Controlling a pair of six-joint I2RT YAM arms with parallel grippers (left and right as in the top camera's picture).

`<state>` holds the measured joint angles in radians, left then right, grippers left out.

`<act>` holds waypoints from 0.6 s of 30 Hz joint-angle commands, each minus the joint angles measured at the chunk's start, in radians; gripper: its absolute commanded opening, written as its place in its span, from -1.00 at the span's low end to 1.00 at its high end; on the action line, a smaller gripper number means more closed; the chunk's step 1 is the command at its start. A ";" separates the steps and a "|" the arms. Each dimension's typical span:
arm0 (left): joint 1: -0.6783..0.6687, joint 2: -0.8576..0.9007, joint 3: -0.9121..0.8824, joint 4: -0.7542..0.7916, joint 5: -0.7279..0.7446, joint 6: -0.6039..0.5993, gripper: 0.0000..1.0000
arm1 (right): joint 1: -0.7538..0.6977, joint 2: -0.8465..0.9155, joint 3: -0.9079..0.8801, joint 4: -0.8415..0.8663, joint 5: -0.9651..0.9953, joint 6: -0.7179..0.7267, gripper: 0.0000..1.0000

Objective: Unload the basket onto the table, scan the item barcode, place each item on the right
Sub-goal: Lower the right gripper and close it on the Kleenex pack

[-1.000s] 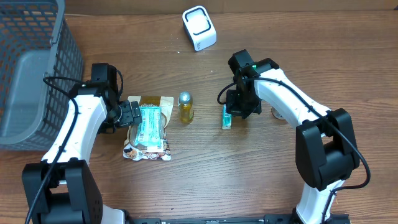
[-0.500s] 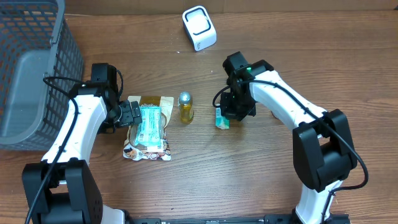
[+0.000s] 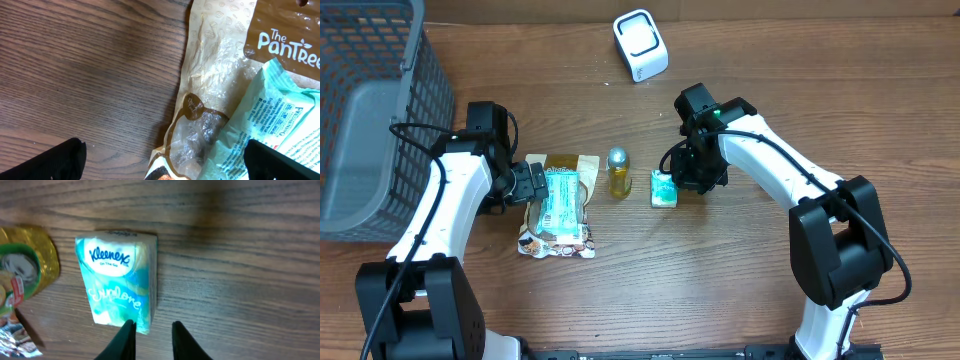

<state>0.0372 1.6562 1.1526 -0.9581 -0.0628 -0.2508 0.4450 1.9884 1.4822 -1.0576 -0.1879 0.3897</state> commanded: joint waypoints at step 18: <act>-0.003 0.004 0.015 -0.002 0.008 0.011 0.98 | -0.001 -0.029 -0.135 0.212 -0.061 -0.005 -0.43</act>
<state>0.0372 1.6562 1.1526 -0.9581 -0.0628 -0.2508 0.4450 1.9884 1.3682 -0.8665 -0.2379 0.3882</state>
